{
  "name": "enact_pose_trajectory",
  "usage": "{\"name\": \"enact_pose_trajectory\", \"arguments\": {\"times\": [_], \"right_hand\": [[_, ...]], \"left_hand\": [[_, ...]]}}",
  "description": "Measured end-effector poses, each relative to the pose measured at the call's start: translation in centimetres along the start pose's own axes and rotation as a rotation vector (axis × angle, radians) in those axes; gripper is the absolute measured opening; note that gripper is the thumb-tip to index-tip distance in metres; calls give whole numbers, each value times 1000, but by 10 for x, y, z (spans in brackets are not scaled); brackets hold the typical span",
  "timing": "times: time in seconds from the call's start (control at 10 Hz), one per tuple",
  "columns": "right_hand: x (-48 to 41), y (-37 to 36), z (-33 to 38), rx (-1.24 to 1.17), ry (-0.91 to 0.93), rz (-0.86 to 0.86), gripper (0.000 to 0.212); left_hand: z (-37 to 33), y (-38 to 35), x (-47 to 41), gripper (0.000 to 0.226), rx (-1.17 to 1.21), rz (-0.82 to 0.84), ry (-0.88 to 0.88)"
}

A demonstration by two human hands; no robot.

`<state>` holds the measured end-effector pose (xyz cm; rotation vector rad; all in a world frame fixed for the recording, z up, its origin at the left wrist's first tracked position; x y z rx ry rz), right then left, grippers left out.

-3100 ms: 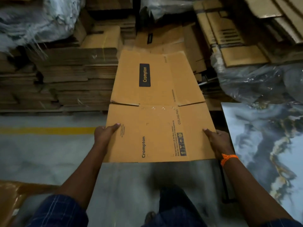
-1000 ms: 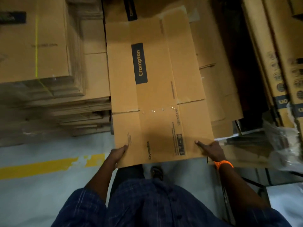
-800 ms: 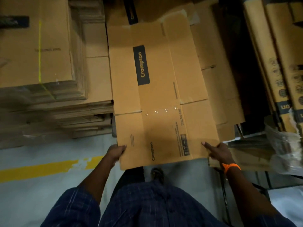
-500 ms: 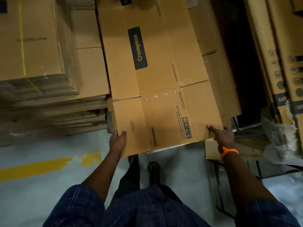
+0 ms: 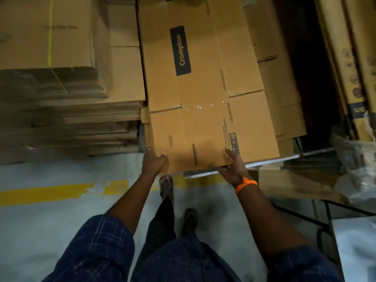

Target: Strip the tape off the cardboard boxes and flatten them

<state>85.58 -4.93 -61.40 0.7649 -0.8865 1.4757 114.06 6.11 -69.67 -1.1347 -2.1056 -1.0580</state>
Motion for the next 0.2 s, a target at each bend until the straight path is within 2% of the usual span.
{"name": "enact_pose_trajectory", "arguments": {"times": [0.1,0.2], "right_hand": [[1,10,4,203,4,50,31],[21,20,3,696,30,54,39]], "left_hand": [[15,1,44,83,-191,-4,-217],[-1,4,84,78,-350,4,-454]]}}
Point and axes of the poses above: each hand's wrist, its own x-axis away from the middle knuckle, its own y-axis out of the back of the hand, z = x × y, the point moved 5 cm from there along -x, towards the middle knuckle, and after that the axes turned 9 degrees about x, right-handed, at the moved point
